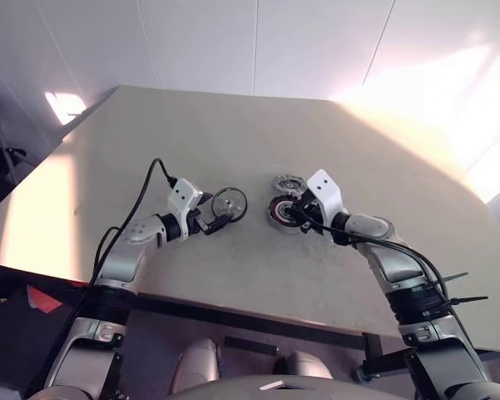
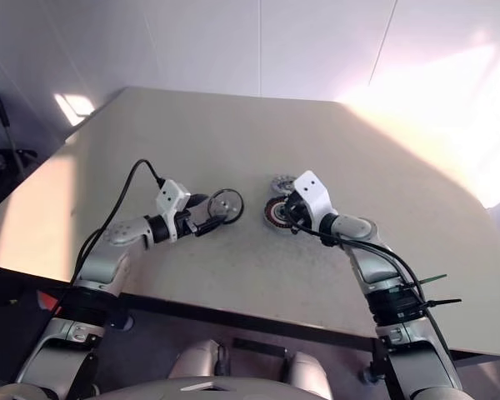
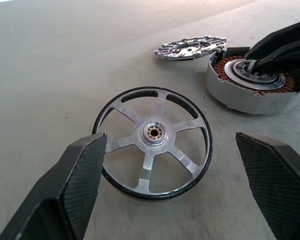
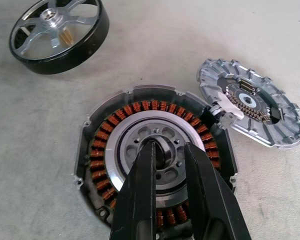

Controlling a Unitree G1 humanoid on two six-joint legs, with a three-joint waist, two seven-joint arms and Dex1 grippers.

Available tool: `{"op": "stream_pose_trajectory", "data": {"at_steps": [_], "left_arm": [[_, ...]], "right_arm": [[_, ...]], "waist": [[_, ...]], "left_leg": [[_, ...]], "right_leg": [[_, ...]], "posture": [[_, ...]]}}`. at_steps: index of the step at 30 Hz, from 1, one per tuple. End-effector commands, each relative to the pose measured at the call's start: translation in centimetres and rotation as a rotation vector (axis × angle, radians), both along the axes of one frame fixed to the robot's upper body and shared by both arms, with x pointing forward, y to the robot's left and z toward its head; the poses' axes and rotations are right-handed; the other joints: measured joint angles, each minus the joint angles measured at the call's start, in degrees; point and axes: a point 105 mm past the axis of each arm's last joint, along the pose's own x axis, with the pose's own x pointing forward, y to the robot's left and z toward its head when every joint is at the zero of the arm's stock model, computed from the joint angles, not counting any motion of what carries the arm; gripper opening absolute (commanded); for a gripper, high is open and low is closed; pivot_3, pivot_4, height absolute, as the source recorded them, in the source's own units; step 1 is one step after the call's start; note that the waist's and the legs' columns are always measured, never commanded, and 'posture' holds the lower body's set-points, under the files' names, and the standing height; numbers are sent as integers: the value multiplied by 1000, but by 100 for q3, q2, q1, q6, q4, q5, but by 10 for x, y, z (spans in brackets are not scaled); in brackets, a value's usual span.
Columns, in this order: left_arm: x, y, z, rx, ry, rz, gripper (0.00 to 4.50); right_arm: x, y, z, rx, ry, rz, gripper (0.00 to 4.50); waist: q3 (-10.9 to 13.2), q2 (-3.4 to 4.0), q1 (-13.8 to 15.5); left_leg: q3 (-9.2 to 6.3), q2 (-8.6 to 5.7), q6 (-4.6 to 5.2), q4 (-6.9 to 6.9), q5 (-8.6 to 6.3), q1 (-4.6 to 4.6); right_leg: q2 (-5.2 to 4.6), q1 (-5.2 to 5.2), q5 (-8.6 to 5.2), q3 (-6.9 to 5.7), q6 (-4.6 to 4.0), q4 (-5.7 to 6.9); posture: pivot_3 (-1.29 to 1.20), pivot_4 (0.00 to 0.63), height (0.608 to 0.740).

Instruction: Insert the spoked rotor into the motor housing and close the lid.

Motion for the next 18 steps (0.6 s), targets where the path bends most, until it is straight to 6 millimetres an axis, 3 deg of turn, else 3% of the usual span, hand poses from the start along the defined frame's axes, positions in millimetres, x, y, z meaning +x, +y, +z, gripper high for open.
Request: {"op": "stream_pose_trajectory", "data": {"at_steps": [1,7,11,15,18], "left_arm": [[6,3,15,-2,-63,5,4375],[4,2,13,1,-59,-1,4375],[4,1,13,2,-58,-4,4375],[4,2,12,5,-57,1,4375],[4,3,12,8,-57,4,4375]], "right_arm": [[-4,3,5,-11,-14,21,959],[1,9,28,39,-73,23,959],[6,9,30,44,-78,13,959],[16,3,25,37,-69,-39,75],[16,5,23,38,-67,-35,34]], "waist": [[0,0,0],[0,0,0],[0,0,-2],[0,0,-4],[0,0,0]], "left_leg": [[0,0,0,0,0,0],[0,0,0,0,0,-1],[0,0,0,-1,0,-1],[0,-1,-1,-1,0,-1],[0,0,-1,-2,0,-2]], "right_leg": [[0,0,0,0,0,0],[0,-1,0,1,0,0],[0,-3,0,0,0,0],[0,-2,0,1,0,0],[0,-2,0,1,0,0]], "posture": [[0,0,740],[0,0,740],[0,0,740],[0,0,740],[0,0,740]]}}
